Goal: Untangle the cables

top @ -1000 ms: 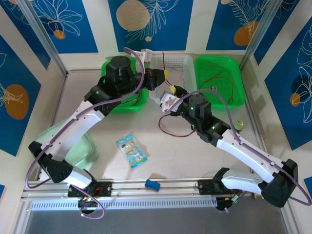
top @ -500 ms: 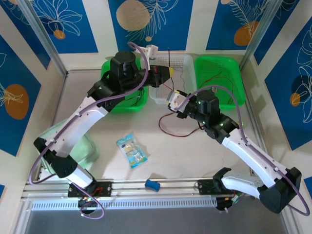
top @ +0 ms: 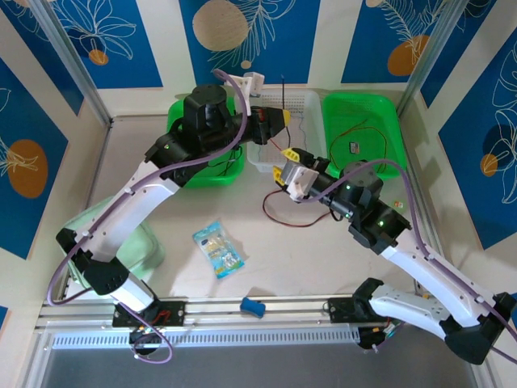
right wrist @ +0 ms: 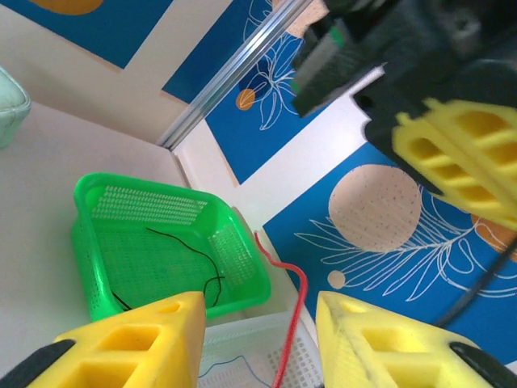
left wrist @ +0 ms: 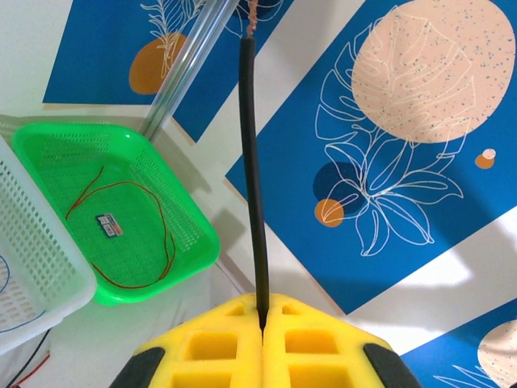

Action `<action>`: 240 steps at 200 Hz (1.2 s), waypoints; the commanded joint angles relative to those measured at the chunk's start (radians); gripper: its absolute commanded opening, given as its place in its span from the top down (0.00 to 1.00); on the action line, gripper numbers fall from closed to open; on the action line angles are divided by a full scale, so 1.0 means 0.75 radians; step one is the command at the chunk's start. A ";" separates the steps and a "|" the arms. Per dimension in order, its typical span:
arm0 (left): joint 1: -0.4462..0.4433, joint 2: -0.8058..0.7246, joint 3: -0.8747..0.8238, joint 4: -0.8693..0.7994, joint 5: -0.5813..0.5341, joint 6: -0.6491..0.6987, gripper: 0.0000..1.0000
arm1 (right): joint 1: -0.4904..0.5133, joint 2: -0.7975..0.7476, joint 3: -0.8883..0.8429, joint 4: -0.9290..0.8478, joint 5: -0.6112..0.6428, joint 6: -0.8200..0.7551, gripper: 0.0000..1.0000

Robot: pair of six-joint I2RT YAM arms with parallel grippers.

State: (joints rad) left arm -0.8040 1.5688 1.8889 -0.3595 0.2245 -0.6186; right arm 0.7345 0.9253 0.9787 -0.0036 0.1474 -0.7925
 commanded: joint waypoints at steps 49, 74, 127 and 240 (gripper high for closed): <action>-0.072 0.007 0.083 0.028 -0.156 0.080 1.00 | 0.073 0.172 0.017 0.246 0.267 -0.276 0.52; -0.109 0.008 0.092 0.019 -0.250 0.125 1.00 | 0.133 0.281 0.012 0.463 0.457 -0.502 0.51; -0.134 0.030 0.127 0.006 -0.316 0.156 1.00 | 0.194 0.410 -0.003 0.740 0.630 -0.872 0.51; -0.149 0.030 0.141 -0.041 -0.450 0.223 1.00 | 0.236 0.294 -0.043 0.444 0.703 -0.793 0.48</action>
State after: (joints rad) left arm -0.9054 1.5871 1.9575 -0.3836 -0.0834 -0.4862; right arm 0.9043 1.2022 0.9504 0.4671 0.6647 -1.4914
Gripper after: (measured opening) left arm 0.065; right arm 0.519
